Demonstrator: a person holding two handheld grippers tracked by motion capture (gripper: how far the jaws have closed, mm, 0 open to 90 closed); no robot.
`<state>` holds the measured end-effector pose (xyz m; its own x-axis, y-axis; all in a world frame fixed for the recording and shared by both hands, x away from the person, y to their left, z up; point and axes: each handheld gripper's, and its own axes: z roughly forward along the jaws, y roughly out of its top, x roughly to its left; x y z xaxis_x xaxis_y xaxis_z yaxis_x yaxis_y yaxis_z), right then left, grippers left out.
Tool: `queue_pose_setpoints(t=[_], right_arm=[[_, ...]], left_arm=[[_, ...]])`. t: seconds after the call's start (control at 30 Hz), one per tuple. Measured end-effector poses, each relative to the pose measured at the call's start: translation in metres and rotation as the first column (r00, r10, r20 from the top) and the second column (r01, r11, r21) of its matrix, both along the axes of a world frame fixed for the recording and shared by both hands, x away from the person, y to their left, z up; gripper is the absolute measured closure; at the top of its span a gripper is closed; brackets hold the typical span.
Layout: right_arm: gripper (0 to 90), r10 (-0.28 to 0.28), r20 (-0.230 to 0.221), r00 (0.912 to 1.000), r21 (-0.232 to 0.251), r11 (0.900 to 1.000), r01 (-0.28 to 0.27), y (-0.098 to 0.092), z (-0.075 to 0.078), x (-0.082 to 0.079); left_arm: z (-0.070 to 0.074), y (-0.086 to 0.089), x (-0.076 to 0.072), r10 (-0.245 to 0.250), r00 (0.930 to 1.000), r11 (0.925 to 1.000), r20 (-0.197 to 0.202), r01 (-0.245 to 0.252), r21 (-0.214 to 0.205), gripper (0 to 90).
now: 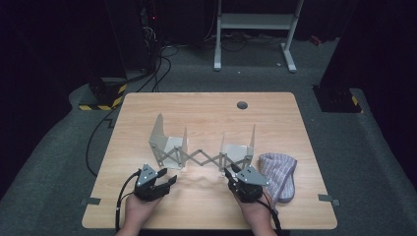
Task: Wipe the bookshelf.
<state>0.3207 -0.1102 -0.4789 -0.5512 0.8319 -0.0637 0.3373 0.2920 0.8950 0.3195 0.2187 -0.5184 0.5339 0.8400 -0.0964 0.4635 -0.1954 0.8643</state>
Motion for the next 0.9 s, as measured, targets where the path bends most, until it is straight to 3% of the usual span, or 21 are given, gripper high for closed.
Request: queue_pose_setpoints(t=[0.43,0.73,0.9], right_arm=[[66.4,-0.067,-0.007,0.9977,-0.019,0.9976,0.067,-0.008,0.002,0.042],[64.5,-0.08,-0.013,0.9967,-0.031,0.9963,0.08,-0.005,0.002,0.053],[57.6,-0.107,-0.04,0.9935,-0.032,0.9939,0.106,-0.007,-0.003,0.058]], left_arm=[[-0.002,0.002,0.012,0.028,0.9996,0.9995,0.004,-0.028,-0.014,49.0],[-0.002,0.007,0.022,0.059,0.9983,0.9981,0.0,-0.059,-0.017,49.2],[-0.003,0.009,0.019,0.051,0.9987,0.9987,-0.004,-0.051,0.001,48.9]])
